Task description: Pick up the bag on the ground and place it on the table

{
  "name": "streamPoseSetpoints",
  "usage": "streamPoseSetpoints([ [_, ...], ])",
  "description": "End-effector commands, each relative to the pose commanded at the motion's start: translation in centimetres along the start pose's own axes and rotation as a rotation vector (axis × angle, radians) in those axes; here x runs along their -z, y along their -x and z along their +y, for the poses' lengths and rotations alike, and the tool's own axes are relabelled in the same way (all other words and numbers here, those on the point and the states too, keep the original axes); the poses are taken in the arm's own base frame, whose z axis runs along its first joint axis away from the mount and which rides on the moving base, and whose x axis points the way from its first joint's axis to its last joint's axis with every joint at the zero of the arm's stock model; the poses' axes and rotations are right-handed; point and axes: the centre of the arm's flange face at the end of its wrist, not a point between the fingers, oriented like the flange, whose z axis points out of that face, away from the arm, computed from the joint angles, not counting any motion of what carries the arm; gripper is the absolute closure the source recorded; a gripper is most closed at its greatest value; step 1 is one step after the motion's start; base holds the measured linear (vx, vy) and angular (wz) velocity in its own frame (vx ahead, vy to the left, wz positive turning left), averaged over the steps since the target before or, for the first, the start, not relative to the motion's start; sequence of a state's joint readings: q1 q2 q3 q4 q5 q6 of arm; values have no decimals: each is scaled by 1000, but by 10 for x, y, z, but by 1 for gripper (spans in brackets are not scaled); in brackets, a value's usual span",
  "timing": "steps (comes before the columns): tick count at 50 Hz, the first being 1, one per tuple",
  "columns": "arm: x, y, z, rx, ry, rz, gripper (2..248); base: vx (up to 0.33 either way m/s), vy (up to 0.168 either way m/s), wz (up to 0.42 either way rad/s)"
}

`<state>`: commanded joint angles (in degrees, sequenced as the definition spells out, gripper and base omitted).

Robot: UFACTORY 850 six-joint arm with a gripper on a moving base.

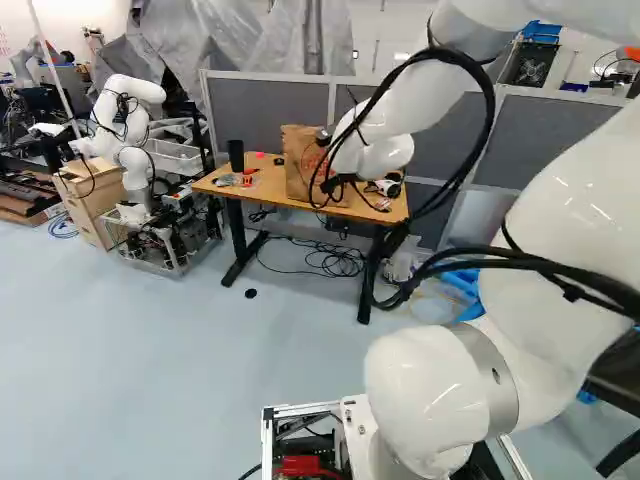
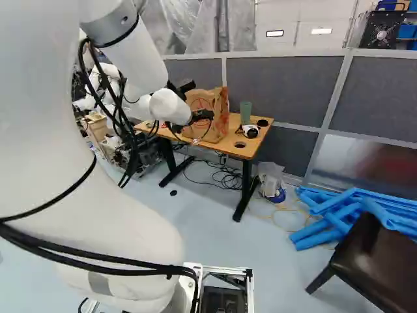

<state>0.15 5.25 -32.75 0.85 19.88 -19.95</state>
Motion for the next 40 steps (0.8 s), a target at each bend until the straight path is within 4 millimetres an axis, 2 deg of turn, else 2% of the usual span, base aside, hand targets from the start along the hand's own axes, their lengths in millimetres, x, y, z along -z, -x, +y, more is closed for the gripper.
streamPoseSetpoints([
  [23, 28, 64, -22, -141, 26, 93, 3, 0, 0, 0],
  [40, 46, 99, -34, -219, 33, 147, 3, 0, 0, 0],
])
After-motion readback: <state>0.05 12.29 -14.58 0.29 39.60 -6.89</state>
